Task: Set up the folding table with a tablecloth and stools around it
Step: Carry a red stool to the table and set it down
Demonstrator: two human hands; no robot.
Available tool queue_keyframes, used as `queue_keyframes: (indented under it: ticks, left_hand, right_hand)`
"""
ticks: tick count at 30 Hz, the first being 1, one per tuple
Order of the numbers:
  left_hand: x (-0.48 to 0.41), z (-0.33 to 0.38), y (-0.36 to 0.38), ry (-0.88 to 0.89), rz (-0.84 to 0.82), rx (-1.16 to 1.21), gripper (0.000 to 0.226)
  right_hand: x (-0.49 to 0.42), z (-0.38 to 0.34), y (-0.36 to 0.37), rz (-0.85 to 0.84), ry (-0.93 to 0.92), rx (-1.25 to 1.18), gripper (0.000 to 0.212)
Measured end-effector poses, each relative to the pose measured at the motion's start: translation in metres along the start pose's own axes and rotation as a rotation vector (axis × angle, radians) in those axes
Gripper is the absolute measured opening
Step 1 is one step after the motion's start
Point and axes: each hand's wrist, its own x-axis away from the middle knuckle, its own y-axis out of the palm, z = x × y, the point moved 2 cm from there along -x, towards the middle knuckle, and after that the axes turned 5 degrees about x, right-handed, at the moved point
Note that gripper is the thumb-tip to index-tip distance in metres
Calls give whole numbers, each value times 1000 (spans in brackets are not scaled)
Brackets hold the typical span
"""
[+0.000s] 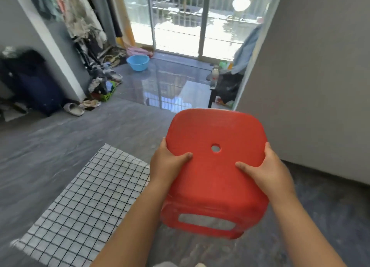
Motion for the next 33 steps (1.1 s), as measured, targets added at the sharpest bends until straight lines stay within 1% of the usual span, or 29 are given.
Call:
queue_keyframes:
  ticks: [3, 9, 12, 15, 18, 20, 22, 25, 29, 33]
  left_hand:
    - [-45, 7, 4, -38, 87, 18, 62]
    - [-158, 7, 2, -69, 230, 24, 64]
    - [-226, 0, -5, -85, 270, 24, 63]
    - [-290, -12, -13, -142, 298, 25, 68]
    - [-340, -34, -19, -209, 324, 30, 60]
    - [-368, -60, -22, -282, 344, 54, 56]
    - [-388, -90, -24, -347, 355, 75, 58]
    - [-407, -140, -20, -460, 326, 68, 70]
    - [-428, -216, -2, -572, 272, 48, 94]
    - [-444, -292, 27, -706, 273, 50, 104]
  right_hand:
    - [-63, -33, 1, -10, -102, 42, 114]
    - [-192, -102, 34, -82, -227, 77, 113]
    - [-252, -143, 60, -100, -266, 81, 109]
    - [-312, -186, 90, -137, -296, 108, 108]
    - [-370, -219, 133, -214, -345, 117, 107]
    - [-406, -238, 171, -270, -366, 117, 106]
    - [-433, -251, 212, -342, -380, 106, 102]
    - [-465, -262, 281, -463, -388, 99, 98]
    - [-505, -270, 380, -609, -470, 126, 104]
    - [-539, -264, 479, -752, -568, 191, 105]
